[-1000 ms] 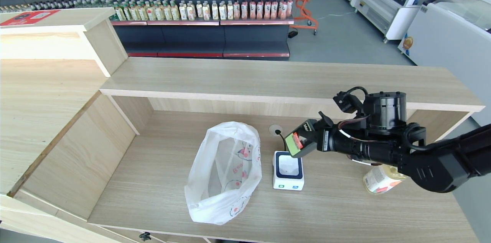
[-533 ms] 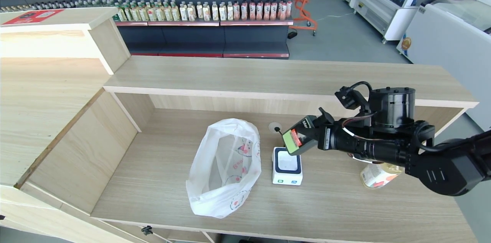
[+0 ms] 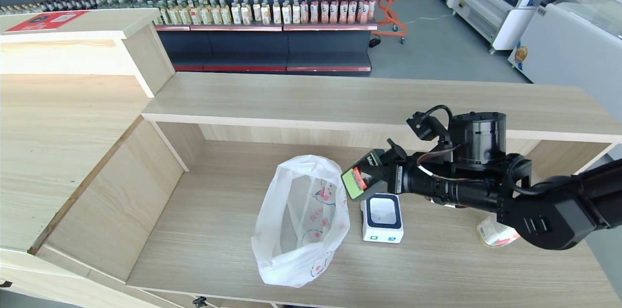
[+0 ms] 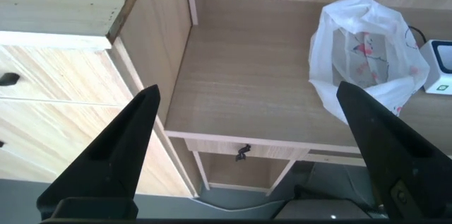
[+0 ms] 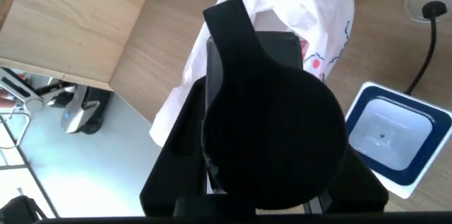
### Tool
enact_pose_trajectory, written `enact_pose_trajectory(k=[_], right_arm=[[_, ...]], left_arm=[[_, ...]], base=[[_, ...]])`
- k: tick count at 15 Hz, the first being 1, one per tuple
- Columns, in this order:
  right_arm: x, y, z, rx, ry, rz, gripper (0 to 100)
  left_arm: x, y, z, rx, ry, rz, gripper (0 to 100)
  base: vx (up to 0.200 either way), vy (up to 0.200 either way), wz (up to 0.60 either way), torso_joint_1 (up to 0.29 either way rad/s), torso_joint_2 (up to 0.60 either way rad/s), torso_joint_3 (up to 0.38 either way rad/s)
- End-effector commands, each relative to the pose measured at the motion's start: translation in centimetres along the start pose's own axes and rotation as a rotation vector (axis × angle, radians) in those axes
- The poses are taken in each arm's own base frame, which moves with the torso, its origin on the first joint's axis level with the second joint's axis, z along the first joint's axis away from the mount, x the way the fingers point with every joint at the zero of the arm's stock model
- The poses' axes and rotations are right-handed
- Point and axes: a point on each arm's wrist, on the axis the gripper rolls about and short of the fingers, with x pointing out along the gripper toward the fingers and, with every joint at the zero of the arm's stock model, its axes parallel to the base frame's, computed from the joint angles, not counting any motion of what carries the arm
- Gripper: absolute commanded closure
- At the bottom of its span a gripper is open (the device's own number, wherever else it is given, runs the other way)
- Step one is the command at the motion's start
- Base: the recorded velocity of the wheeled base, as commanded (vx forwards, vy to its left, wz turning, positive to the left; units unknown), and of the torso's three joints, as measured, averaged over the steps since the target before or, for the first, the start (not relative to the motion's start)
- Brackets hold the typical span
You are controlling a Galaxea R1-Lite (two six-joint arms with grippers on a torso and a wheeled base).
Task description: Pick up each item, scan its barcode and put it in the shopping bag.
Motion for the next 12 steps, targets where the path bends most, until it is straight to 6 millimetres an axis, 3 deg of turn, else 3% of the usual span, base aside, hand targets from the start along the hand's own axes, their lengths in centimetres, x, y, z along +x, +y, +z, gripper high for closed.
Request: enact_pose_trajectory(k=[1,6,9,12], right_arm=[[2.1,0.4,-0.7,-0.003,0.032,0.021,100],[6.0,1.4,-1.6,-0.057,0.101,0.019,100],[9.3,0.2,-3.8,-0.134,0.144,-0.032,100],[12.0,0.4,-5.8,-0.208,0.179,-0.009,100]], left_arm=[[0.0,0.0,0.0,0.0,-0.001,-0.001,0],[0.0,0.0,0.0,0.0,-0.001,-0.001,0],[0.0,0.0,0.0,0.0,-0.001,-0.001,0],[0.0,0.0,0.0,0.0,-0.001,-0.001,0]], base=[[0.0,0.0,0.0,0.0,0.0,0.0],[0.0,0.0,0.0,0.0,0.0,0.0],[0.0,0.0,0.0,0.0,0.0,0.0],[0.0,0.0,0.0,0.0,0.0,0.0]])
